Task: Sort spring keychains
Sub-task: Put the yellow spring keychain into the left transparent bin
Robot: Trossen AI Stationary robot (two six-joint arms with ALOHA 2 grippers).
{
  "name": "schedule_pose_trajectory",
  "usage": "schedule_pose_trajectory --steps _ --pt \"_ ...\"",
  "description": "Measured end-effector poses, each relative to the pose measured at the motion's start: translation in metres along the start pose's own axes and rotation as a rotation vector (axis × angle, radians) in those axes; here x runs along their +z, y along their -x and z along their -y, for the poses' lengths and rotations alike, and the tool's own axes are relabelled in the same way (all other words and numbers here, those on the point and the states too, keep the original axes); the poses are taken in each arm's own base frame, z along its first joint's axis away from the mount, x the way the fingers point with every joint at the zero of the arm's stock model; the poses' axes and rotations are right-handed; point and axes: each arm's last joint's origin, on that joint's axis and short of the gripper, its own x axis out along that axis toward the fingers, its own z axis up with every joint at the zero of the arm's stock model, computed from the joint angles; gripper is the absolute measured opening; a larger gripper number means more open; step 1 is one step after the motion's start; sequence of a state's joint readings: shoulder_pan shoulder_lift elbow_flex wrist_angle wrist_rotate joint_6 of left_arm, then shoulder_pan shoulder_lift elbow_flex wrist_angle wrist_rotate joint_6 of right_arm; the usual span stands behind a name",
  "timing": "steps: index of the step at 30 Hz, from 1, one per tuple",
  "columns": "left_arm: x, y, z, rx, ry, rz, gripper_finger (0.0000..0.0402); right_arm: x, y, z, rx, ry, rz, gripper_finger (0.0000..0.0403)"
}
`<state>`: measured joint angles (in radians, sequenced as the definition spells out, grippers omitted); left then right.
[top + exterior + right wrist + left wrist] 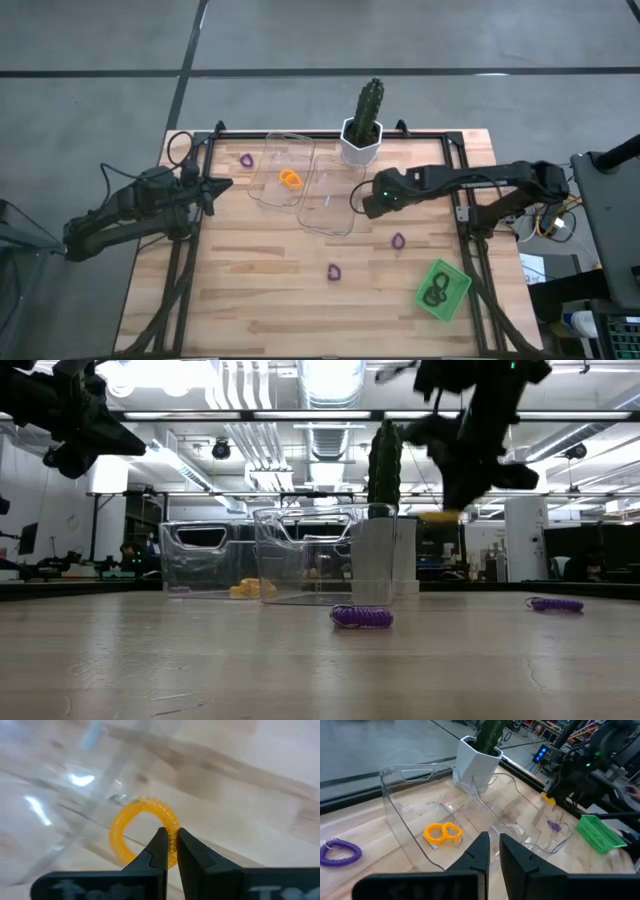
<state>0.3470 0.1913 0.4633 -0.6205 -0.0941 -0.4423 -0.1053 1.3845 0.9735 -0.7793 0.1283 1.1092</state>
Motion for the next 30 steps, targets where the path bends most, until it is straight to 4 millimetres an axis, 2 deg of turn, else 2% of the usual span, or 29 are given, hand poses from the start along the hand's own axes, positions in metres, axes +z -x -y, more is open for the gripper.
schedule_pose_trajectory --steps 7,11,14,20,25,30 --pt "0.005 0.000 0.002 -0.027 0.035 0.048 0.0034 -0.001 0.059 -0.035 0.222 0.041 0.203 0.0018" --pt "0.011 0.000 0.005 -0.058 0.042 0.101 0.0034 0.009 0.083 -0.067 0.383 0.093 0.363 0.0018" --pt "0.016 -0.001 0.009 -0.101 0.046 0.144 0.0034 0.019 0.093 -0.097 0.504 0.162 0.457 0.0018" --pt "0.026 0.000 0.016 -0.234 0.055 0.206 0.0034 0.038 0.093 -0.149 0.545 0.298 0.561 0.0018" --pt "0.033 0.003 0.020 -0.309 0.116 0.264 0.0034 0.048 0.076 -0.185 0.509 0.360 0.601 0.0018" --pt "0.039 0.005 0.023 -0.355 0.202 0.308 0.0034 0.056 0.060 -0.213 0.476 0.339 0.655 0.0018"
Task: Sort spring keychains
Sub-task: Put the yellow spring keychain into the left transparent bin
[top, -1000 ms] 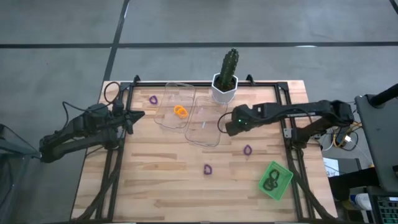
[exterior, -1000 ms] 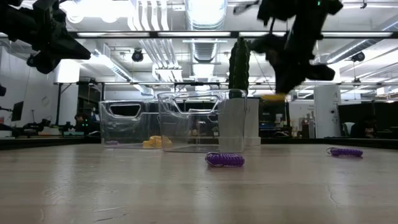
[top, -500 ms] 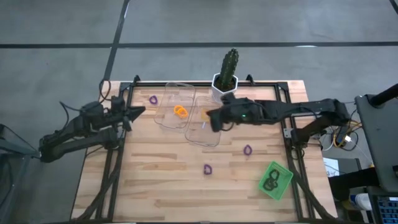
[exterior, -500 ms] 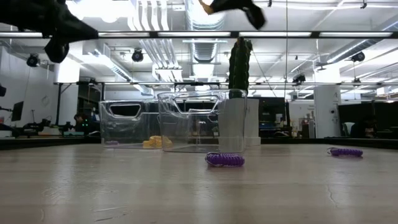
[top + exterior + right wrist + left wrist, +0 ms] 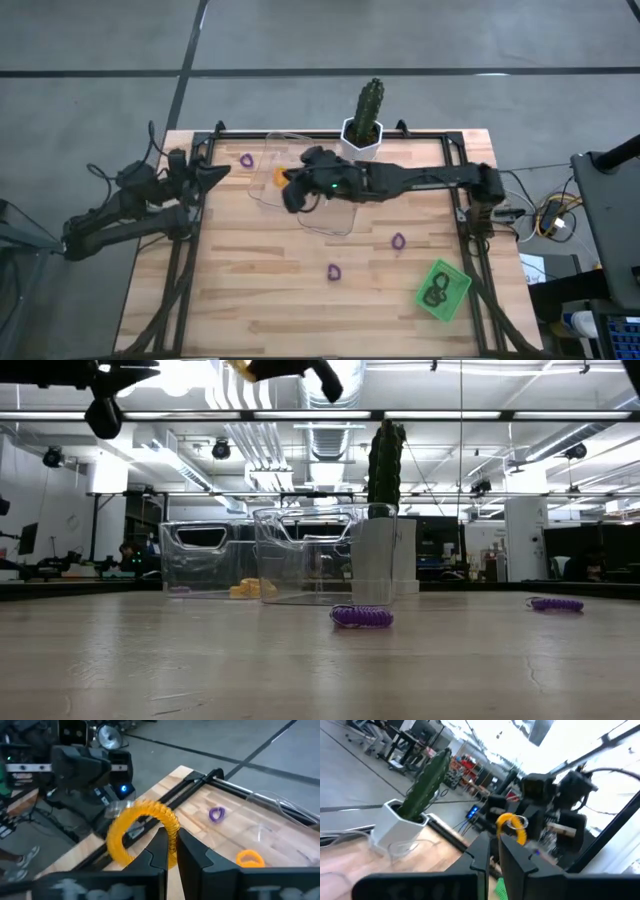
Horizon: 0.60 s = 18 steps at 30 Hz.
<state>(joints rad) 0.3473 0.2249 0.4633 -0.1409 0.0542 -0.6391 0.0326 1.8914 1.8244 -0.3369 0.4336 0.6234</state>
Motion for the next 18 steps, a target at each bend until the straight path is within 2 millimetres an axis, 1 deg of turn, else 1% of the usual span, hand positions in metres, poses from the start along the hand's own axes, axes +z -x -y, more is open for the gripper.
schedule_pose_trajectory --steps 5,9,11,15,18 --pt "0.005 -0.003 0.003 -0.024 0.112 0.059 0.0035 0.000 -0.028 -0.013 -0.031 0.002 0.042 0.0018" --pt "0.009 -0.008 0.005 -0.043 0.225 0.094 0.0035 0.009 -0.046 -0.022 -0.046 0.011 0.100 0.0018" --pt "0.008 -0.011 0.004 -0.036 0.275 0.083 0.0035 0.012 -0.055 -0.023 -0.060 0.012 0.111 0.0018" --pt "0.006 -0.016 0.002 -0.021 0.329 0.060 0.0035 0.019 -0.063 -0.025 -0.076 0.020 0.105 0.0018" --pt "0.005 -0.020 0.001 -0.007 0.331 0.047 0.0035 0.018 -0.066 -0.025 -0.084 0.024 0.097 0.0018"
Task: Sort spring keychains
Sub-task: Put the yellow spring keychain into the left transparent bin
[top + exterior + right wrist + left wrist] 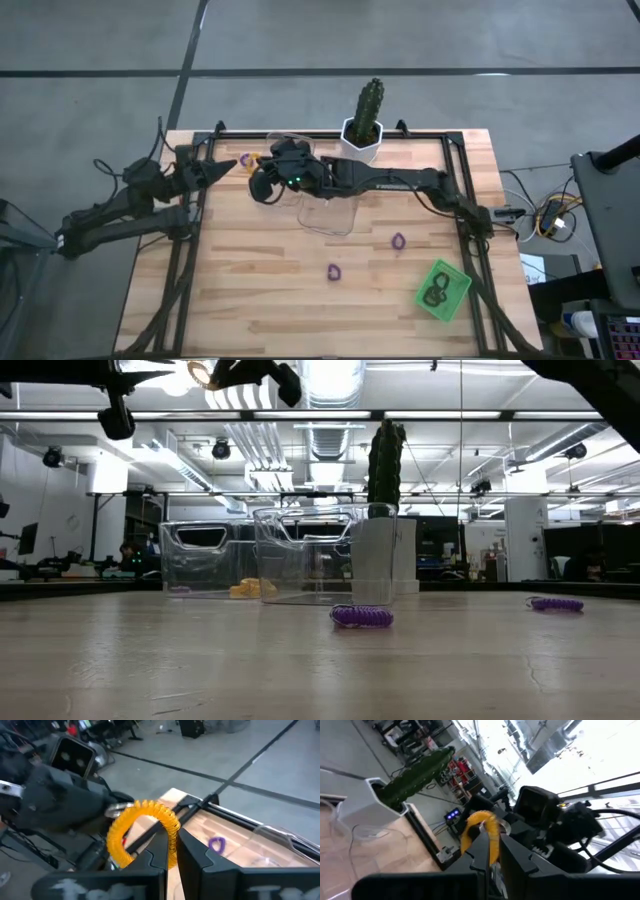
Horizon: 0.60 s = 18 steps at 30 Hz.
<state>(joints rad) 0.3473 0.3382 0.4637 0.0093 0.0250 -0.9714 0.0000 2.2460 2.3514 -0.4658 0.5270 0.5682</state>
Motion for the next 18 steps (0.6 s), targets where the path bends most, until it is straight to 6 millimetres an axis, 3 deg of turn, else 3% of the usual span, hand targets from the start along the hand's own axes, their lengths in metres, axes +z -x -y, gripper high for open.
schedule_pose_trajectory --steps 18 --pt "-0.007 -0.017 -0.010 0.060 -0.023 -0.067 0.0035 0.001 0.003 0.003 -0.016 0.014 -0.022 0.0018"
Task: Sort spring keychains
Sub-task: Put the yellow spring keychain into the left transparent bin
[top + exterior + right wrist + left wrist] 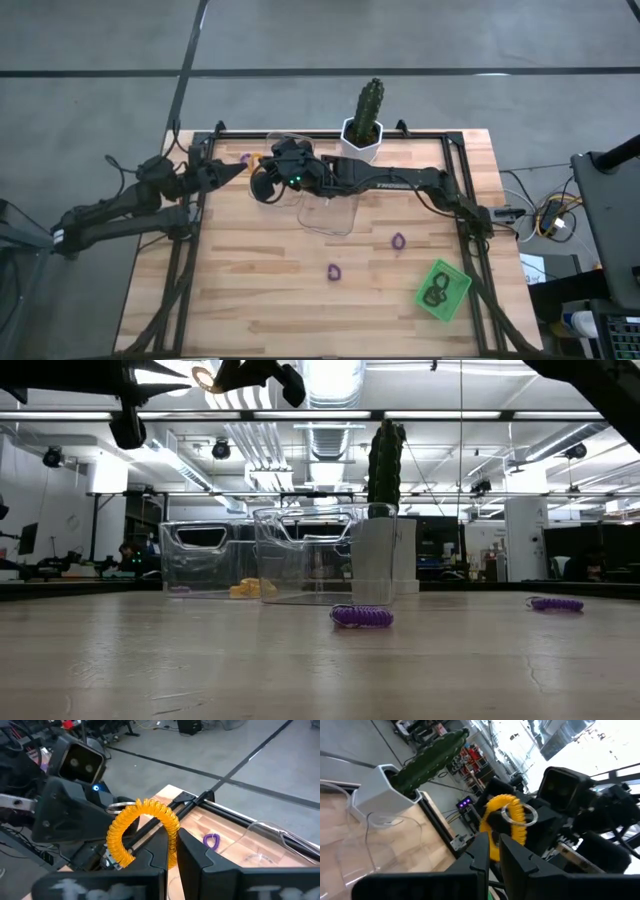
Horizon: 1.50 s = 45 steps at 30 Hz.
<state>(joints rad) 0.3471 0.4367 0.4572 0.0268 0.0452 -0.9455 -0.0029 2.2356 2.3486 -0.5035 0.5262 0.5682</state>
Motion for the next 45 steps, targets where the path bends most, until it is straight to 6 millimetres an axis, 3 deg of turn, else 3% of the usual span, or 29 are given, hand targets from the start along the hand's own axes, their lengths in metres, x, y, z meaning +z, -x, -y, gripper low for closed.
schedule_pose_trajectory --steps 6,18,26,45 --pt "0.001 -0.004 0.001 -0.014 -0.001 0.007 0.0039 -0.003 0.000 0.002 -0.020 0.017 -0.030 0.0018" --pt "0.001 -0.009 0.001 -0.022 0.021 0.008 0.0107 0.000 -0.003 0.007 -0.051 0.011 -0.014 0.0018" --pt "0.000 -0.010 0.000 -0.014 0.025 0.002 0.0108 0.003 -0.006 0.012 -0.063 -0.018 -0.006 0.0018" --pt "-0.004 -0.035 -0.008 0.018 0.029 -0.003 0.0108 0.003 -0.005 0.012 -0.062 -0.044 -0.012 0.0018"
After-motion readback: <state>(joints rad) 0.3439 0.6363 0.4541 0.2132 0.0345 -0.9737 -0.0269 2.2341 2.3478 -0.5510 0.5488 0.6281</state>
